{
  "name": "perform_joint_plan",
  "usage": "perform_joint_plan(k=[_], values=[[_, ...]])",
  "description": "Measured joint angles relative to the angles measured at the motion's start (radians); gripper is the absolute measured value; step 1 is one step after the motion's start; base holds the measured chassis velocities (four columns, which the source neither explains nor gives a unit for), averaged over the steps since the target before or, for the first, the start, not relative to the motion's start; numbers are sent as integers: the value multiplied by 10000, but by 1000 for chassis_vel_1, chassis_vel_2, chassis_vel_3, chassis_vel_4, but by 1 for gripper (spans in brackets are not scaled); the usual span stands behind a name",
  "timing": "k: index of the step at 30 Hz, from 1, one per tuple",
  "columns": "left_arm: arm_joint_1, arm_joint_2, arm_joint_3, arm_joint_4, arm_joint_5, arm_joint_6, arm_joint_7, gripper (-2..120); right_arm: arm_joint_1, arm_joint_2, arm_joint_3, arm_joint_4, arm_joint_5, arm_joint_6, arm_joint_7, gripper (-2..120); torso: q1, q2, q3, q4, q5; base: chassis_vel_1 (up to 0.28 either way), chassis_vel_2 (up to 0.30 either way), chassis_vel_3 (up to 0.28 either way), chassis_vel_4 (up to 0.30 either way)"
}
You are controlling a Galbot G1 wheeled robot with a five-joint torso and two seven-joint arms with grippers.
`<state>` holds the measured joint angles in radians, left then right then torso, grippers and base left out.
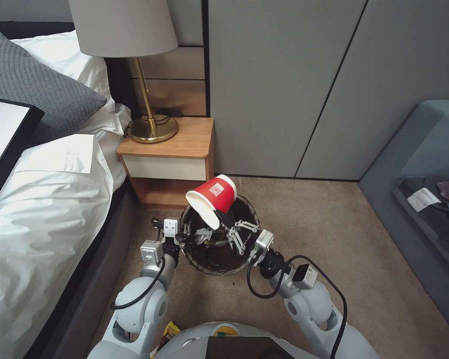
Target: Pick up the trash bin, then pick up the garbage from the floor and place it into the trash bin.
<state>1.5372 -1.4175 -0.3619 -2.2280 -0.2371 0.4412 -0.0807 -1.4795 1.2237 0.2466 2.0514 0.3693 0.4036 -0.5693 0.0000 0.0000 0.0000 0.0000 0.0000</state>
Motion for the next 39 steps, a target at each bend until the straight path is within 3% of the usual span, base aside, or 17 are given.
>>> perform_joint_plan(k=[23, 26, 27, 29, 30, 32, 37, 39], values=[[-44, -12, -126, -81, -129, 23, -16, 0, -301, 374, -15, -1262, -825, 582, -228, -2, 0, 0, 0, 0, 0, 0, 0, 0, 0], [-41, -12, -129, -86, -130, 25, -16, 0, -286, 390, 30, -1304, -878, 588, -217, 6, 0, 0, 0, 0, 0, 0, 0, 0, 0], [-39, -11, -135, -85, -131, 24, -16, 0, -278, 401, 44, -1319, -895, 589, -205, 22, 0, 0, 0, 0, 0, 0, 0, 0, 0], [-38, -11, -136, -86, -131, 24, -16, 0, -275, 403, 46, -1322, -897, 589, -203, 22, 0, 0, 0, 0, 0, 0, 0, 0, 0], [-38, -9, -137, -86, -130, 25, -16, 0, -266, 406, 51, -1328, -901, 590, -199, 32, 0, 0, 0, 0, 0, 0, 0, 0, 0], [-36, -8, -137, -86, -131, 25, -15, 0, -258, 408, 56, -1334, -903, 590, -196, 36, 0, 0, 0, 0, 0, 0, 0, 0, 0], [-28, -7, -137, -95, -131, 28, -12, 0, -224, 403, 115, -1337, -922, 590, -187, 61, 0, 0, 0, 0, 0, 0, 0, 0, 0], [-23, -7, -137, -95, -131, 28, -11, 0, -225, 401, 131, -1332, -926, 590, -186, 61, 0, 0, 0, 0, 1, 0, 0, 0, 0]])
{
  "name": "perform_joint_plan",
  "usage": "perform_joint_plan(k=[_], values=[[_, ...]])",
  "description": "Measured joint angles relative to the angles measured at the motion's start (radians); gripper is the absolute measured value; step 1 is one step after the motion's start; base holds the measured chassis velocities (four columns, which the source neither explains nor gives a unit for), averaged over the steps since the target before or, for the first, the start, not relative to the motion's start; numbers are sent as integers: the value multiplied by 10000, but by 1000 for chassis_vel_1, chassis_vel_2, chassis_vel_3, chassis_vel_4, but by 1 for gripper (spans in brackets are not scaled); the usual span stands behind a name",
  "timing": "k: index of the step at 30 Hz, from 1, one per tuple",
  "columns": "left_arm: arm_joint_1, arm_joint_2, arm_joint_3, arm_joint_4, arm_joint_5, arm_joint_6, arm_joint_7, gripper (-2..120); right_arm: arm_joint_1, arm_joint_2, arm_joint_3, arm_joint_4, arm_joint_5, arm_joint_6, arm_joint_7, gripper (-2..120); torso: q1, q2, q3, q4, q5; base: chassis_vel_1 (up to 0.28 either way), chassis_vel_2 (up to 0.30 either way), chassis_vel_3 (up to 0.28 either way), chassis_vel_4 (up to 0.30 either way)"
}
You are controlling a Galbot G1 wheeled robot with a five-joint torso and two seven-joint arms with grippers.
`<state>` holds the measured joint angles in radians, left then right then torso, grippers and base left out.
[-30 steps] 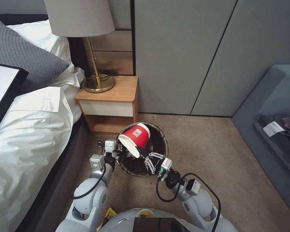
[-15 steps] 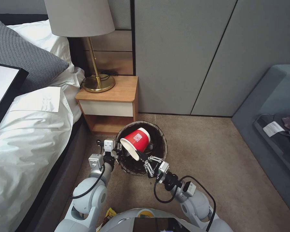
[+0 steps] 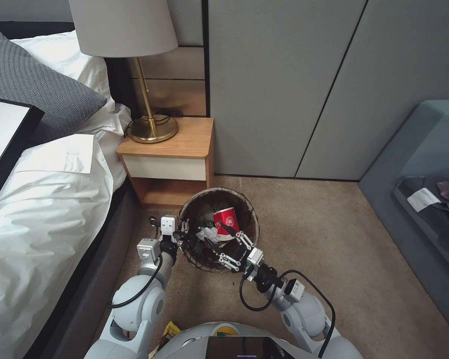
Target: Pick up the trash bin, then pick up the garbage from the floor and place it into the trash bin.
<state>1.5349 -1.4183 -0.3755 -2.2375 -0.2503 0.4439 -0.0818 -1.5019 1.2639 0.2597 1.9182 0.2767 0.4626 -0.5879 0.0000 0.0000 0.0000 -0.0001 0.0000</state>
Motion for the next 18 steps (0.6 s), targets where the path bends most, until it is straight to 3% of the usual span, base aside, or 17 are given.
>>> perform_joint_plan(k=[2, 8, 18], values=[[14, 3, 4, -6, 1, 0, 2, 0, 0, -1, 26, 5, -23, 0, 2, 75, 0, 0, 0, 1, 0, 0, 0, 0, 0], [60, 41, 19, -55, -3, -10, 6, 0, -26, -4, 49, 95, -53, 12, 25, 96, 0, 0, 0, 0, 0, 0, 0, 0, 0], [137, 96, 61, -67, 37, -97, 64, 0, 334, 17, 554, 2094, 308, -409, 1596, 100, 0, -1, 0, 1, 0, 0, 0, 0, 0]])
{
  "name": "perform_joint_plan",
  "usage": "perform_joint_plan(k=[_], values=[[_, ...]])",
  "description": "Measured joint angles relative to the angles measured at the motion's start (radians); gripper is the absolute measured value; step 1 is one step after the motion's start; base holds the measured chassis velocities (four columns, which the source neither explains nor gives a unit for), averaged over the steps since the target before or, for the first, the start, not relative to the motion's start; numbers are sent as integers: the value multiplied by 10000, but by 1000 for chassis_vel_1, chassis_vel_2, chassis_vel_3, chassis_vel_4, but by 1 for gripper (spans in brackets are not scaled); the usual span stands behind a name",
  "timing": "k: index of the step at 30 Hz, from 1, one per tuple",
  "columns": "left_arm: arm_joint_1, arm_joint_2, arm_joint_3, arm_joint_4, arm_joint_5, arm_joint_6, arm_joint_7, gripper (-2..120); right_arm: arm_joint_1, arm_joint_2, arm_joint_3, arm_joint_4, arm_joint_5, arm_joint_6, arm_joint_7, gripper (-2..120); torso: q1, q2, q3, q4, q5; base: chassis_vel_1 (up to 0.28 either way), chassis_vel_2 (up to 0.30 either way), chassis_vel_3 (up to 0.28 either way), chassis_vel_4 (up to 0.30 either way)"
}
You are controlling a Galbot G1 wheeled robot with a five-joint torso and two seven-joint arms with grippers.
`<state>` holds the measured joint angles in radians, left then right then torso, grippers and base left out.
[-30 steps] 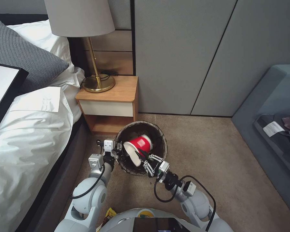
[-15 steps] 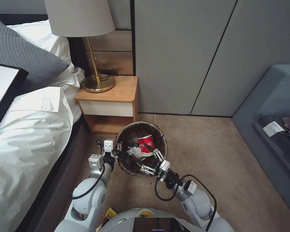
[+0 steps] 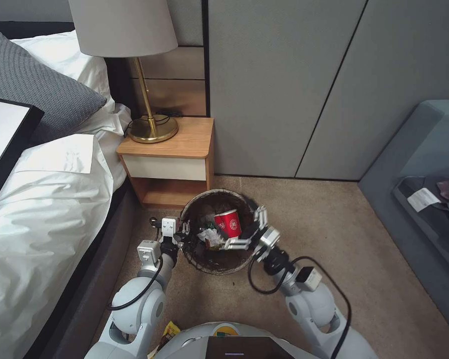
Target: Pick up the trash bin, then pick up the garbage from the floor and place it into the trash bin.
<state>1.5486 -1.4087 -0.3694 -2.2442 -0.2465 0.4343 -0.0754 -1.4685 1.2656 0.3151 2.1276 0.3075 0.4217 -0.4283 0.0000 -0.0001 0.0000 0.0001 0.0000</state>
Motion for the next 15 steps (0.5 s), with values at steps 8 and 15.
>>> perform_joint_plan(k=[8, 15], values=[[38, 8, -80, 3, 37, -127, 16, 0, -100, 378, 818, 895, -1120, -685, 2561, 100, 0, 0, 0, 0, 0, 0, 0, 0, 0], [50, 10, -206, 13, 23, -267, 17, 0, -858, 991, 1460, 894, -2013, -1167, 4738, 100, 0, 0, 0, -3, 0, 0, 0, 0, 0]])
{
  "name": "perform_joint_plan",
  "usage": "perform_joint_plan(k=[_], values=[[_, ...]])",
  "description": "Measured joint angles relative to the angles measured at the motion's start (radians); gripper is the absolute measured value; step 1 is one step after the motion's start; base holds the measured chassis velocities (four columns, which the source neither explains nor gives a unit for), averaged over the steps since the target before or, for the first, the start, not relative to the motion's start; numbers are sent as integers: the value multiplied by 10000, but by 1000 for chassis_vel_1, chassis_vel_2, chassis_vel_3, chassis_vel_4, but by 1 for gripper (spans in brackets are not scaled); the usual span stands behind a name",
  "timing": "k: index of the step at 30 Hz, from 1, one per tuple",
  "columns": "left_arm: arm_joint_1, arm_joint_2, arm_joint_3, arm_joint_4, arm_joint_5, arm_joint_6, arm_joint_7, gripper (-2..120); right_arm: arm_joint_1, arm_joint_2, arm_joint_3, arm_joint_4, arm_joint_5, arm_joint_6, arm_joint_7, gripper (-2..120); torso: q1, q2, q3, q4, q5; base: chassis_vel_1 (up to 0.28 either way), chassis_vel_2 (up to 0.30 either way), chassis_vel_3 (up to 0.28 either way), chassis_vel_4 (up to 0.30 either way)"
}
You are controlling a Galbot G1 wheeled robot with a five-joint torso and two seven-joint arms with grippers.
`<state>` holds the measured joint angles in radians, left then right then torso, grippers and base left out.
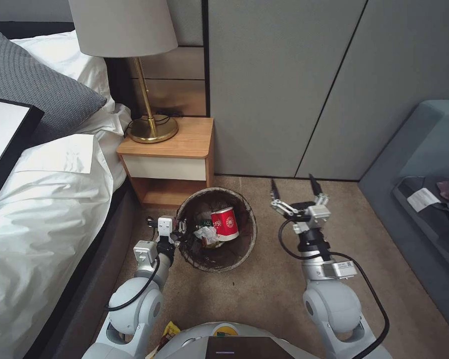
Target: Pick up the trash bin, then pick up the garbage from the floor and place it into the trash bin.
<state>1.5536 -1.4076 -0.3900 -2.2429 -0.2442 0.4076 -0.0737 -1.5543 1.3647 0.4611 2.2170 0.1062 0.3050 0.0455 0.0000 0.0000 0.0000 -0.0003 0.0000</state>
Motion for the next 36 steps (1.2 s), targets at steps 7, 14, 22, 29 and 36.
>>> perform_joint_plan(k=[7, 14, 22, 29, 36], values=[[-9, 7, -72, 29, -36, -136, -6, 0, -628, 328, 766, -476, -121, 222, 397, 100, 0, 0, 0, 2, 1, 0, 0, 0, 0], [-19, -5, -100, 79, -63, -278, -24, 0, -1155, 670, 1443, -1877, 2, 1209, 181, 100, 0, 0, 0, 1, 2, 0, 0, 0, 0], [22, -55, -93, 64, -69, -290, -41, 0, -885, 733, 1500, -2625, 72, 1457, 93, 100, 0, 0, 0, 3, 1, 0, 0, 0, 0], [39, -61, -87, 60, -43, -300, -31, 0, -856, 713, 1462, -2669, 73, 1459, 58, 100, 0, 0, 0, 3, 0, 0, 0, 0, 0], [36, -55, -54, 60, -35, -302, -23, 0, -839, 685, 1473, -2654, 78, 1459, 22, 100, 0, 0, 0, 2, 0, 19, 23, 20, 28]])
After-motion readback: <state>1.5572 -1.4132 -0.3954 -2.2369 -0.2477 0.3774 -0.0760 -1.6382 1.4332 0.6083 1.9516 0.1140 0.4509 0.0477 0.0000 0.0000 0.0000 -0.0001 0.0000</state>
